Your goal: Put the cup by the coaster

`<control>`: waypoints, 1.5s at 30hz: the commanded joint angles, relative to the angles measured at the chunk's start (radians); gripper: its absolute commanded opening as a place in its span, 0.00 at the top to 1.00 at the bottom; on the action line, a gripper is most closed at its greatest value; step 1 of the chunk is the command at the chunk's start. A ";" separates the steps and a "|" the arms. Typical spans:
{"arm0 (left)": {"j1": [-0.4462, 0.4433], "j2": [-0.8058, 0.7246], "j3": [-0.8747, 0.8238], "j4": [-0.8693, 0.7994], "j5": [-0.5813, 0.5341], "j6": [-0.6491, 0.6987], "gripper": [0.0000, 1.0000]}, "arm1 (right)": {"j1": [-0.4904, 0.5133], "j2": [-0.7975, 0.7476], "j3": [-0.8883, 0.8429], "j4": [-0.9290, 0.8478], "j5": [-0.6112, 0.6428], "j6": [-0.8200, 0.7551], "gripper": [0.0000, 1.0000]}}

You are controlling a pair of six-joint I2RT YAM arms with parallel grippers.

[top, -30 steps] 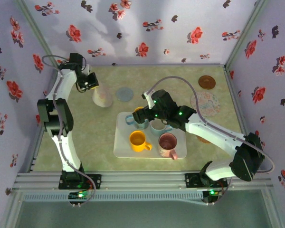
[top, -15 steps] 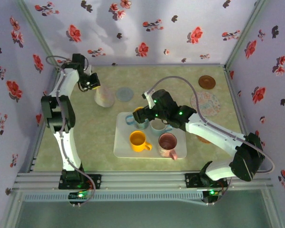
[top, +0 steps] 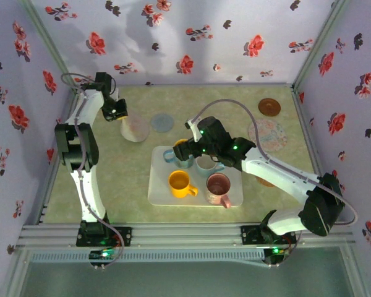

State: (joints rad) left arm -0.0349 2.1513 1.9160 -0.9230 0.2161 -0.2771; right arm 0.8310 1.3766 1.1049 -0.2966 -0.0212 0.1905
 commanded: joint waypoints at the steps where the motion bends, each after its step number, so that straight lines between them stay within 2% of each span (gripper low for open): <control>1: 0.002 0.034 0.025 -0.034 -0.033 0.041 1.00 | -0.006 -0.013 0.003 -0.022 0.020 -0.013 0.01; 9: 0.013 0.074 0.060 -0.024 -0.043 0.049 1.00 | -0.006 -0.012 0.008 -0.026 0.020 -0.017 0.01; 21: 0.030 0.174 0.216 -0.075 -0.041 0.070 1.00 | -0.005 0.004 0.023 -0.033 0.018 -0.016 0.01; 42: 0.053 0.190 0.198 -0.093 -0.066 0.100 0.99 | -0.005 0.035 0.043 -0.033 0.006 -0.017 0.00; 45: 0.056 0.195 0.194 -0.091 -0.078 0.096 0.97 | -0.006 0.038 0.045 -0.030 0.006 -0.018 0.00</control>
State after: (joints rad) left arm 0.0078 2.3253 2.1033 -0.9894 0.1612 -0.2024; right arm 0.8310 1.4052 1.1149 -0.3191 -0.0216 0.1902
